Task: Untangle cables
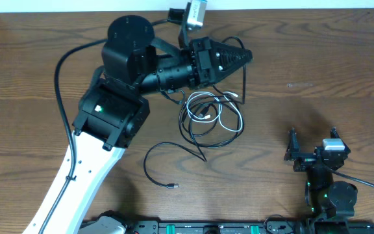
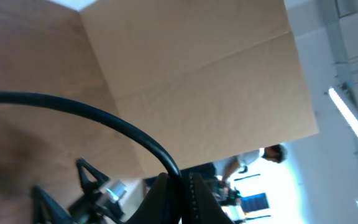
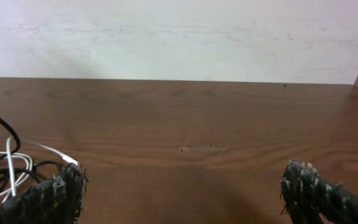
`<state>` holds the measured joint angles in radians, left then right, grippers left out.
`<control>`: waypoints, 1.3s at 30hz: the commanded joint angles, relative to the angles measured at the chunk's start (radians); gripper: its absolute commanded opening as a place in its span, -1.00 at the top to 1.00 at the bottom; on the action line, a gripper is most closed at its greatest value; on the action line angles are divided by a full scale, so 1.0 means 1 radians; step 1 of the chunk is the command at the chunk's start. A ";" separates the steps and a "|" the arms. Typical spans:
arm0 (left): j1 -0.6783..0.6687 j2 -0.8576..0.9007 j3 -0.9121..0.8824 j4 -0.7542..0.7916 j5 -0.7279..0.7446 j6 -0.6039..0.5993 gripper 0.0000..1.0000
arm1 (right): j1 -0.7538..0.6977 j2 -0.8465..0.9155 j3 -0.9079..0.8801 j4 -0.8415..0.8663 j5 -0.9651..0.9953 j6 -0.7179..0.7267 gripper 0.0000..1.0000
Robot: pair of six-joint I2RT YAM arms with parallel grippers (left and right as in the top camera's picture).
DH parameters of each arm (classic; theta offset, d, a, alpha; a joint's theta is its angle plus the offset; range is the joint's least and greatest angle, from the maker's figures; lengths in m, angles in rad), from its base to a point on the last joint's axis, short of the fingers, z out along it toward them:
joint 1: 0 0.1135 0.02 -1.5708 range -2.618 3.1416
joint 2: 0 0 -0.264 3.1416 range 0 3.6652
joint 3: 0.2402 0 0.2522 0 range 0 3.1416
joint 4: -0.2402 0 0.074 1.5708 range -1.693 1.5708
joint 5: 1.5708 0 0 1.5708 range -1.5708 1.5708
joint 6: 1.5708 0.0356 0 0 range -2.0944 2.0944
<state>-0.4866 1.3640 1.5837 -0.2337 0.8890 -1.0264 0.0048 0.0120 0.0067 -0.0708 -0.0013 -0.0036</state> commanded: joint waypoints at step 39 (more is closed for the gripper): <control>0.771 0.279 0.251 -1.030 -1.452 0.252 0.31 | 0.012 -0.005 -0.002 -0.005 -0.002 0.014 -0.98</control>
<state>0.2600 1.5803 1.8221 -1.2499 -0.5560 -0.7433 0.0048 0.0120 0.0067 -0.0708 -0.0013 -0.0040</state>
